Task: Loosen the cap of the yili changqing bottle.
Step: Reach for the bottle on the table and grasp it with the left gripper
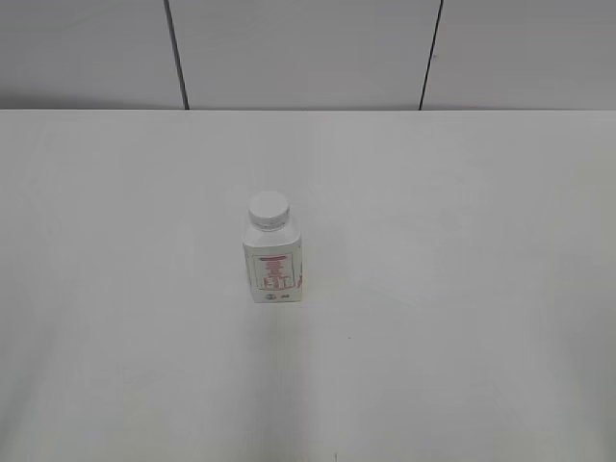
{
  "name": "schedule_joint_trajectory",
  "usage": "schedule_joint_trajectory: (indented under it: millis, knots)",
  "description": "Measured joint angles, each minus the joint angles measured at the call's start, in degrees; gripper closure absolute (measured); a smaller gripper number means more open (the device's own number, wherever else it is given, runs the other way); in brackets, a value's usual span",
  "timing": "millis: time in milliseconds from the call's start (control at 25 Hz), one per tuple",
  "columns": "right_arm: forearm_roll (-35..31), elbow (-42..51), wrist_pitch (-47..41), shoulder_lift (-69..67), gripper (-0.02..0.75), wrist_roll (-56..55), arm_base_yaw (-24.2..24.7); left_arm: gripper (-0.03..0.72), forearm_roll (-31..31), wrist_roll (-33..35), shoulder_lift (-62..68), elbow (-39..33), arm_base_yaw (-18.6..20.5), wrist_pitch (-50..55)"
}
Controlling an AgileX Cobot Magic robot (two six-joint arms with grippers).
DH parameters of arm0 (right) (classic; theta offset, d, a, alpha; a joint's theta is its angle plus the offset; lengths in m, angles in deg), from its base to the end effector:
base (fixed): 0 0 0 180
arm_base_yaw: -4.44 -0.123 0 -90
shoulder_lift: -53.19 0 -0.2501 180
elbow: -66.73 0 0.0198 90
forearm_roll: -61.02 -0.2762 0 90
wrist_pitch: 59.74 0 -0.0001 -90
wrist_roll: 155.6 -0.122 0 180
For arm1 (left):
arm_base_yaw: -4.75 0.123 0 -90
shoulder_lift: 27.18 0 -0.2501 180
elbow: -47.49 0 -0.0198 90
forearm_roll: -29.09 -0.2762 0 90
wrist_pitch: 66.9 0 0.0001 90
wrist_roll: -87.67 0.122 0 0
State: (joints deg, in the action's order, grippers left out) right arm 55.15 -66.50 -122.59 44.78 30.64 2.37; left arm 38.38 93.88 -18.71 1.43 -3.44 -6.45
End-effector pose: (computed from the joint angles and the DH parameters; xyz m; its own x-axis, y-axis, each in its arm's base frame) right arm 0.0749 0.0138 0.2766 -0.4596 -0.0784 -0.8846 -0.1451 0.9893 -0.0123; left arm 0.0726 -0.0278 0.2858 -0.4053 0.0862 -0.9101 0.2788 0.9598 -0.0332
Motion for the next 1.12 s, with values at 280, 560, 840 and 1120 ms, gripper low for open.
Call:
schedule_joint_trajectory:
  millis: [280,560,840,1120]
  knots:
    - [0.0,0.0,0.0,0.0,0.156,0.0,0.0,0.448,0.0,0.0,0.0,0.0,0.0,0.0]
    - [0.0,0.0,0.0,0.0,0.156,0.0,0.0,0.448,0.0,0.0,0.0,0.0,0.0,0.0]
    - [0.0,0.0,0.0,0.0,0.156,0.0,0.0,0.448,0.0,0.0,0.0,0.0,0.0,0.0]
    - [0.0,0.0,0.0,0.0,0.156,0.0,0.0,0.448,0.1,0.0,0.0,0.0,0.0,0.0]
